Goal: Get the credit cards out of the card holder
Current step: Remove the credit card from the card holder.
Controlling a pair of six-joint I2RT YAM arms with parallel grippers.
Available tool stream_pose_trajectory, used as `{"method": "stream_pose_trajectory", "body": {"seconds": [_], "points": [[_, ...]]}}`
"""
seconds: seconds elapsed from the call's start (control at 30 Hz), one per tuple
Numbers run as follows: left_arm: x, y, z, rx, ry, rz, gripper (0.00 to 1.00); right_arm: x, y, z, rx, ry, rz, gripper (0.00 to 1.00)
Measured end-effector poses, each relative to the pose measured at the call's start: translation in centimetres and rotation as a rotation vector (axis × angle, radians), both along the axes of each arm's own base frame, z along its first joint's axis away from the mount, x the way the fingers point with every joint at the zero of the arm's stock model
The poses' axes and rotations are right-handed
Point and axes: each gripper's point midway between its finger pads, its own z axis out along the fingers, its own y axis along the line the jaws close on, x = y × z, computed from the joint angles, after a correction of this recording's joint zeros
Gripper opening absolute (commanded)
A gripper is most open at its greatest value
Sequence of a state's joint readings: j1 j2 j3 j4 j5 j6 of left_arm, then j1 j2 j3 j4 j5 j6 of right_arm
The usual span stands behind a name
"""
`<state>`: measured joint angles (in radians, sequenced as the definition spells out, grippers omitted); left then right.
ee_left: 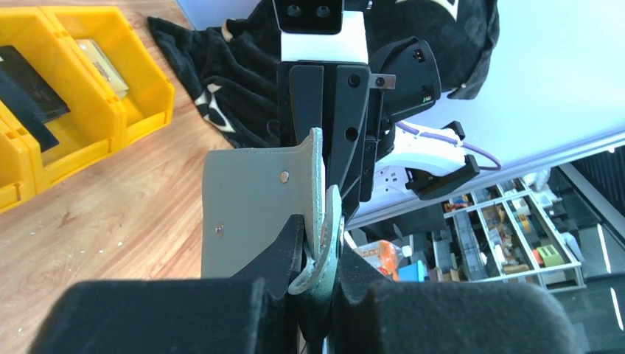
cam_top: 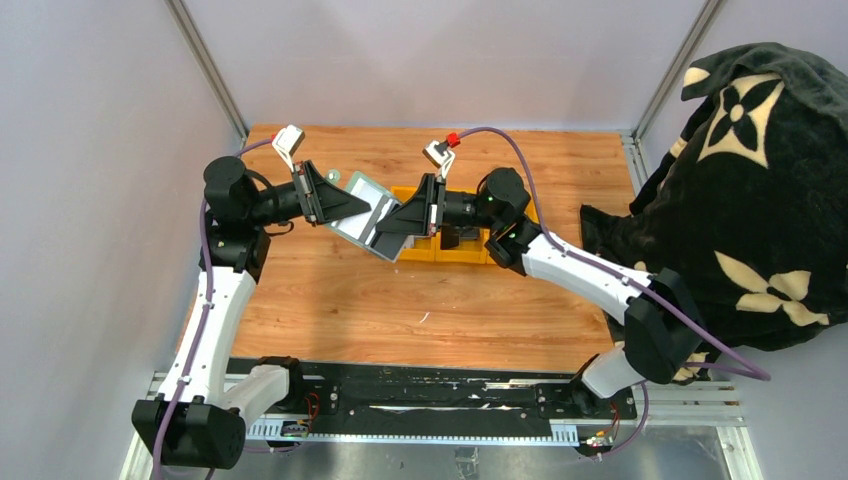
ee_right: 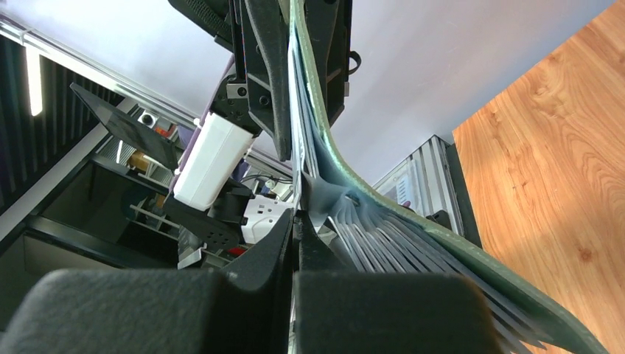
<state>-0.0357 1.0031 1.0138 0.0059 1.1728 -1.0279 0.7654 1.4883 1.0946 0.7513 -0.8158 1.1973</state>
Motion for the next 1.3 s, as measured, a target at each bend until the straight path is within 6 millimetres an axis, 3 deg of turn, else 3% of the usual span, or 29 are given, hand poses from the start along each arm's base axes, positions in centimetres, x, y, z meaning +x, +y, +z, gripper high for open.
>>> {"method": "stream_pose_trajectory", "body": {"seconds": [0.27,0.4,0.47,0.53,0.6,0.73,0.97,1.1,1.3], "points": [[-0.4,-0.2,0.3,-0.008,-0.003,-0.021,0.05,-0.5,-0.7,-0.3,-0.009,-0.023,-0.016,0.0],[-0.3,-0.2,0.4,-0.009,-0.005,-0.02,0.0,-0.5,-0.8,-0.3,-0.011,-0.03,-0.021,0.34],[-0.2,-0.2,0.4,-0.009,-0.013,-0.015,0.0,-0.6,-0.8,-0.3,-0.014,-0.025,-0.019,0.43],[-0.1,-0.1,0.5,-0.01,-0.016,-0.006,0.0,-0.5,-0.8,0.1,-0.01,-0.026,-0.019,0.46],[0.0,-0.1,0.5,-0.01,-0.018,-0.003,0.0,-0.5,-0.8,0.8,0.0,-0.037,-0.02,0.45],[-0.1,-0.1,0.6,-0.011,-0.019,-0.006,0.0,-0.4,-0.6,1.9,0.02,-0.05,-0.018,0.3],[0.0,0.0,0.7,-0.01,-0.028,-0.004,0.0,0.4,0.0,0.8,0.0,-0.003,-0.016,0.0],[-0.1,0.0,1.0,-0.004,-0.041,-0.005,0.09,0.5,-0.1,0.8,0.001,-0.001,-0.02,0.0],[0.3,0.2,1.1,0.023,-0.038,0.003,0.09,0.4,-0.9,0.4,0.002,-0.001,-0.034,0.0]]}}
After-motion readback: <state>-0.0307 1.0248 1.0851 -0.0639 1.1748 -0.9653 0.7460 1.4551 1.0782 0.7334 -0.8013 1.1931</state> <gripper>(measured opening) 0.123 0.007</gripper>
